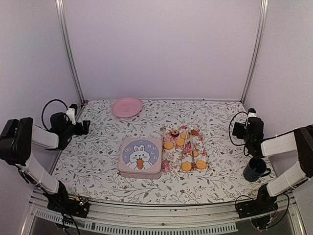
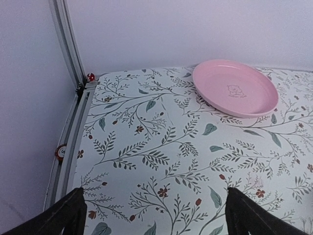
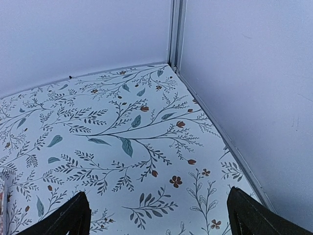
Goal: Pack the cookies
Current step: Reset both arms
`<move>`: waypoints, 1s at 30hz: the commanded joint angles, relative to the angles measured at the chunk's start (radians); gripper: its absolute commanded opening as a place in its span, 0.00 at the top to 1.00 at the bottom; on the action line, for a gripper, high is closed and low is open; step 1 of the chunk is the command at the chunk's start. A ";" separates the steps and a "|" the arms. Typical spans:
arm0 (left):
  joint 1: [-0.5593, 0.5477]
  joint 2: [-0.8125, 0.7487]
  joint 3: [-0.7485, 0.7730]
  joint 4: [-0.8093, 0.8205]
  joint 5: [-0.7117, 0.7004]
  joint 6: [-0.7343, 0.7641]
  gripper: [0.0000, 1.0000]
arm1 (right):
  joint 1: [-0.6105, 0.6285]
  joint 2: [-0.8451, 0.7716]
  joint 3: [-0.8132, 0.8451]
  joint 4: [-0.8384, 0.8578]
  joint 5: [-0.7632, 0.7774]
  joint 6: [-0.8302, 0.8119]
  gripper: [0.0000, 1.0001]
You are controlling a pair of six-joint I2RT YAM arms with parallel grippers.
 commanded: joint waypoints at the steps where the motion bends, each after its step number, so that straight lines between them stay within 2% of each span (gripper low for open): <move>1: 0.007 -0.035 -0.039 0.108 0.001 -0.031 0.01 | -0.010 0.009 -0.065 0.307 -0.002 -0.085 0.01; 3: 0.009 -0.039 -0.068 0.174 0.022 -0.085 0.01 | -0.012 0.010 -0.083 0.364 -0.024 -0.097 0.01; 4: 0.009 -0.041 -0.106 0.262 0.039 -0.112 0.01 | -0.014 0.012 -0.087 0.380 -0.032 -0.103 0.01; 5: 0.005 -0.036 -0.145 0.359 0.069 -0.104 0.01 | -0.016 0.014 -0.087 0.384 -0.035 -0.103 0.01; 7: -0.011 -0.035 -0.190 0.443 0.065 -0.089 0.01 | -0.022 0.012 -0.097 0.409 -0.048 -0.107 0.01; 11: -0.020 -0.038 -0.208 0.470 0.050 -0.080 0.01 | -0.071 0.008 -0.156 0.516 -0.097 -0.121 0.01; 14: -0.059 -0.039 -0.249 0.523 -0.012 -0.055 0.01 | -0.085 0.044 -0.208 0.654 -0.119 -0.094 0.01; 15: -0.078 -0.022 -0.294 0.604 -0.028 -0.034 0.01 | -0.087 0.050 -0.221 0.686 -0.144 -0.100 0.01; 16: -0.090 0.015 -0.348 0.774 -0.026 -0.016 0.01 | -0.087 0.049 -0.227 0.692 -0.168 -0.103 0.01; 18: -0.104 -0.023 -0.352 0.716 -0.040 -0.009 0.01 | -0.090 0.061 -0.259 0.749 -0.200 -0.119 0.01; 20: -0.100 0.005 -0.319 0.714 -0.076 -0.022 0.01 | -0.093 0.122 -0.300 0.905 -0.241 -0.146 0.01; 21: -0.098 -0.009 -0.291 0.626 -0.054 -0.020 0.01 | -0.093 0.120 -0.292 0.885 -0.243 -0.165 0.01; 22: -0.098 -0.012 -0.286 0.605 -0.050 -0.019 0.01 | -0.093 0.116 -0.262 0.816 -0.234 -0.161 0.01; 25: -0.099 -0.017 -0.354 0.732 -0.045 -0.016 0.01 | -0.111 0.117 -0.208 0.715 -0.251 -0.140 0.01; 28: -0.097 0.028 -0.519 1.087 -0.043 -0.013 0.01 | -0.115 0.118 -0.213 0.724 -0.252 -0.132 0.01; 29: -0.093 0.026 -0.550 1.136 -0.065 -0.029 0.01 | -0.114 0.116 -0.213 0.725 -0.250 -0.132 0.01; 30: -0.094 -0.009 -0.540 1.086 -0.099 -0.040 0.01 | -0.115 0.116 -0.214 0.727 -0.251 -0.133 0.01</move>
